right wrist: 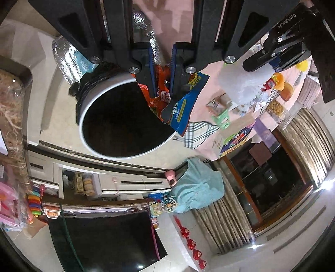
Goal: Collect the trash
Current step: 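Carry the mesh sleeve and wrapper in both grippers over the black trash bin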
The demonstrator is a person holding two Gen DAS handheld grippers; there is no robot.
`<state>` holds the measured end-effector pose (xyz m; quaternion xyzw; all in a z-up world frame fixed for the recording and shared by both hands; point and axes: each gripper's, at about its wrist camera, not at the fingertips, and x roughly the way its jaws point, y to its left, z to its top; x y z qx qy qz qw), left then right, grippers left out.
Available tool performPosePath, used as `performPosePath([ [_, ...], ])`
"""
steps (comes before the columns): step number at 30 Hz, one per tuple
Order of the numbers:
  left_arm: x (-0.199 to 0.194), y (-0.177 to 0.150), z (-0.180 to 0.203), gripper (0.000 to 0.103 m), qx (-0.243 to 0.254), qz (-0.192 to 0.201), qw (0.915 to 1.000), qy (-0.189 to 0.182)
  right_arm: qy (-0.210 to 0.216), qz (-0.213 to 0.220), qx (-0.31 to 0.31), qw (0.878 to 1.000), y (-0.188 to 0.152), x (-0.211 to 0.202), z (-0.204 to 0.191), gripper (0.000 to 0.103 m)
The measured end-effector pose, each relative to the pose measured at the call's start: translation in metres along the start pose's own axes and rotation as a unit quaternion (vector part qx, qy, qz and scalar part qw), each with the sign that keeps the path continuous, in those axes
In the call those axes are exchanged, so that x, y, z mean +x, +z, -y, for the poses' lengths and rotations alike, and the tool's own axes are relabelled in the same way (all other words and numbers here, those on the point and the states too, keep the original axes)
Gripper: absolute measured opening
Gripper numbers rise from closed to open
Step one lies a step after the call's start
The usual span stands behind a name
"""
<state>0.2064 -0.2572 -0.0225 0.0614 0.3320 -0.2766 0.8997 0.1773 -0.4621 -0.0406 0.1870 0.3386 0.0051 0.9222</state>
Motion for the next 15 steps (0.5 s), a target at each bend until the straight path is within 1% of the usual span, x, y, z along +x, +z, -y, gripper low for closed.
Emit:
performPosePath([
  [7, 0.034, 0.028, 0.015, 0.023, 0.013, -0.018, 0.9996, -0.018, -0.007, -0.010, 0.015, 1.000, 0.021, 0.016, 0.021, 0.012],
  [12, 0.061, 0.048, 0.022, 0.023, 0.016, -0.037, 0.9984, -0.040, -0.005, -0.019, 0.025, 0.999, 0.034, 0.028, 0.037, 0.012],
  [15, 0.074, 0.059, 0.025, 0.023, 0.023, -0.043, 0.9979, -0.041, -0.006, -0.027, 0.032, 0.999, 0.041, 0.035, 0.045, 0.012],
])
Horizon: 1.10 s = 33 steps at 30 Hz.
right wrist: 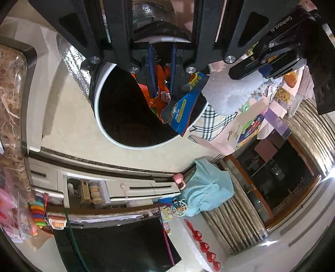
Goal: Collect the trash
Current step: 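Carry the mesh sleeve and wrapper in both grippers over the black trash bin, then open both grippers to drop the mesh sleeve and wrapper into the bin, then move both open grippers back over the table clutter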
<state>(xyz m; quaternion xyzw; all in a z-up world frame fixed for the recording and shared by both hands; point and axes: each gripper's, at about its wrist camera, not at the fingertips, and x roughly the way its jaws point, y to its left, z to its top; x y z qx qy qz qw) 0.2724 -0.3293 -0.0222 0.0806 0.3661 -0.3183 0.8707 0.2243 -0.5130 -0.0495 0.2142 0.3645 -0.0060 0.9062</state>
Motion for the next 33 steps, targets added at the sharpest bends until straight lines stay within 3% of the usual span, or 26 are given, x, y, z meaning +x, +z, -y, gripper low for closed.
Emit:
performPosePath([
  [5, 0.019, 0.011, 0.001, 0.029, 0.003, -0.011, 0.9999, 0.006, -0.014, -0.013, -0.009, 1.000, 0.006, 0.012, 0.004, 0.016],
  [10, 0.030, 0.010, -0.001, 0.052, 0.003, -0.026, 0.9996, 0.011, -0.030, -0.021, 0.001, 0.999, 0.007, 0.018, 0.015, 0.021],
  [12, 0.031, 0.008, -0.002, 0.059, 0.001, -0.027, 0.9996, 0.009, -0.033, -0.023, 0.008, 0.999, 0.007, 0.017, 0.018, 0.038],
  [14, 0.030, 0.005, -0.002, 0.062, 0.001, -0.027, 0.9996, 0.010, -0.031, -0.022, 0.013, 0.999, 0.007, 0.016, 0.020, 0.047],
  [17, 0.025, 0.003, -0.005, 0.066, -0.005, -0.028, 0.9995, 0.010, -0.033, -0.018, 0.012, 0.999, 0.006, 0.011, 0.018, 0.047],
  [20, 0.015, -0.006, -0.010, 0.076, -0.017, -0.023, 0.9996, 0.009, -0.036, -0.007, 0.009, 0.999, 0.002, 0.003, 0.013, 0.057],
  [21, 0.010, -0.011, -0.013, 0.076, -0.024, -0.020, 0.9995, 0.008, -0.039, -0.002, 0.006, 0.999, 0.000, 0.000, 0.010, 0.063],
  [27, -0.024, -0.042, -0.027, 0.076, -0.065, 0.008, 0.9977, 0.021, -0.022, 0.025, 0.011, 0.999, -0.025, -0.022, -0.010, 0.081],
  [33, -0.059, -0.079, -0.038, 0.077, -0.079, 0.029, 0.9955, 0.043, -0.004, 0.029, -0.002, 1.000, -0.058, -0.033, -0.042, 0.086],
])
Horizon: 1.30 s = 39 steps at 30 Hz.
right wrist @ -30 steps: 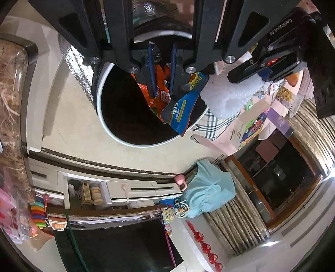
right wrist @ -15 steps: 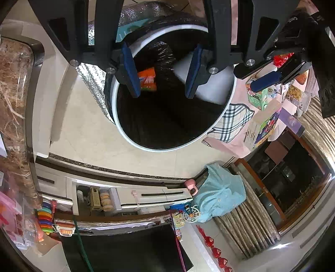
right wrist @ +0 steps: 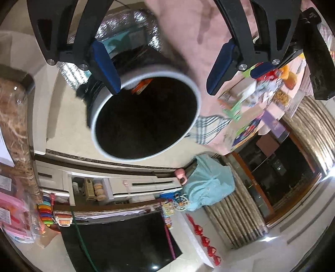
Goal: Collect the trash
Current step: 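Move both open grippers back over the table clutter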
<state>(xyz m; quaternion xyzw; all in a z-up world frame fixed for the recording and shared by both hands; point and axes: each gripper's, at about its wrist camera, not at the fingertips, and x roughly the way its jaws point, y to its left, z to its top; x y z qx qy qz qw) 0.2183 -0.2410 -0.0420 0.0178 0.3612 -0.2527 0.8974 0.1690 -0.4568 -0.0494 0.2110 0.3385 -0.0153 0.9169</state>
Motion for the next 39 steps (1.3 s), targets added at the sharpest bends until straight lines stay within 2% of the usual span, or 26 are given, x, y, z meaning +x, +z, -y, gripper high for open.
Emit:
performPosePath([
  [5, -0.039, -0.031, -0.019, 0.077, 0.001, 0.025, 0.9994, 0.022, 0.008, -0.001, -0.010, 1.000, -0.023, -0.006, -0.028, 0.087],
  [9, -0.064, -0.052, -0.041, 0.077, -0.005, 0.034, 0.9985, 0.042, 0.026, -0.018, -0.005, 0.999, -0.038, -0.003, -0.046, 0.089],
  [23, -0.116, -0.111, -0.129, 0.078, -0.092, 0.048, 0.9885, 0.109, 0.084, -0.083, -0.029, 0.993, -0.086, 0.023, -0.122, 0.089],
  [30, -0.130, -0.127, -0.161, 0.079, -0.123, 0.045, 0.9821, 0.135, 0.108, -0.119, -0.037, 0.986, -0.106, 0.044, -0.154, 0.089],
  [39, -0.137, -0.132, -0.193, 0.080, -0.152, 0.043, 0.9734, 0.166, 0.118, -0.137, -0.013, 0.983, -0.109, 0.063, -0.164, 0.089],
])
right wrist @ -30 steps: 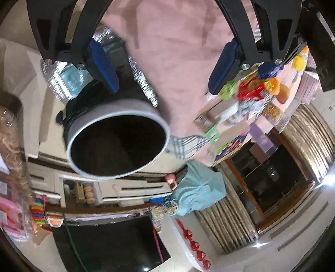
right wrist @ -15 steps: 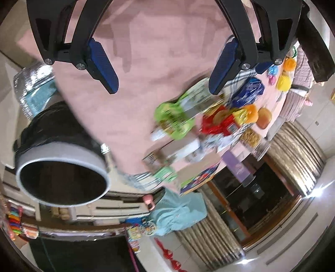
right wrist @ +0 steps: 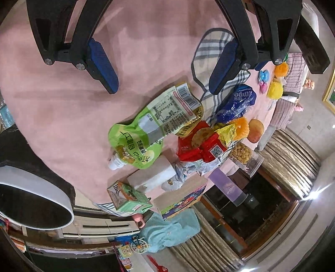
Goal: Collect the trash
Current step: 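Move both open grippers back over the table clutter, then grasp the blue plastic bag with the left gripper while the right grasps the green drink pouch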
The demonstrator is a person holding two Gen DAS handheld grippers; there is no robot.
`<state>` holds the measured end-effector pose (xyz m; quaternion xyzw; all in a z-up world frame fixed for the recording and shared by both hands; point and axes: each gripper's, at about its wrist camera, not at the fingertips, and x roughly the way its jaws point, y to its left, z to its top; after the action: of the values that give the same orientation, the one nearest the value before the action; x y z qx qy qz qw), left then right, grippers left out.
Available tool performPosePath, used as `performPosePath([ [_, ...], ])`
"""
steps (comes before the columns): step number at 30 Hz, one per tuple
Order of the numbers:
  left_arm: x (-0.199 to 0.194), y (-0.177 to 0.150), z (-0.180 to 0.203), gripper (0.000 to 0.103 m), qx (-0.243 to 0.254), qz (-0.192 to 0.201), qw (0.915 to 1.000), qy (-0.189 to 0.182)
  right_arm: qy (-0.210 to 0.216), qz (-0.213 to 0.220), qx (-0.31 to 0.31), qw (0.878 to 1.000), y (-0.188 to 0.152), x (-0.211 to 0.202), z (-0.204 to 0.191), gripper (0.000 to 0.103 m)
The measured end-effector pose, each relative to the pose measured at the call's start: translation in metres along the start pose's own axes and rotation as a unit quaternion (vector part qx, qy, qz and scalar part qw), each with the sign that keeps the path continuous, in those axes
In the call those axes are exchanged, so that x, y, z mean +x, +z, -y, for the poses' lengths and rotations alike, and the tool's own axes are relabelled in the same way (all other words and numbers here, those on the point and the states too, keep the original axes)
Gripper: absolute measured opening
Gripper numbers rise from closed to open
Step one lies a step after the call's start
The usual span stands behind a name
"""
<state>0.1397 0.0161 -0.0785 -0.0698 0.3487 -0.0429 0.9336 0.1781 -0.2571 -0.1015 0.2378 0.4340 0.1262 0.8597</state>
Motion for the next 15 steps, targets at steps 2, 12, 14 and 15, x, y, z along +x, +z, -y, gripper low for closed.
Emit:
performPosePath([
  [2, 0.002, 0.005, -0.004, 0.081, -0.003, 0.002, 1.0000, 0.008, 0.001, -0.007, 0.008, 1.000, 0.002, 0.007, 0.001, 0.090],
  [12, 0.035, 0.041, -0.018, 0.091, 0.003, -0.012, 0.9997, 0.020, 0.011, 0.008, 0.028, 1.000, 0.024, 0.032, -0.005, 0.091],
  [14, 0.045, 0.044, -0.019, 0.091, 0.006, -0.024, 0.9996, 0.017, 0.006, 0.019, 0.024, 0.999, 0.027, 0.036, -0.006, 0.091],
  [15, 0.048, 0.044, -0.018, 0.091, 0.008, -0.027, 0.9995, 0.015, 0.000, 0.024, 0.021, 0.999, 0.028, 0.038, -0.006, 0.088],
])
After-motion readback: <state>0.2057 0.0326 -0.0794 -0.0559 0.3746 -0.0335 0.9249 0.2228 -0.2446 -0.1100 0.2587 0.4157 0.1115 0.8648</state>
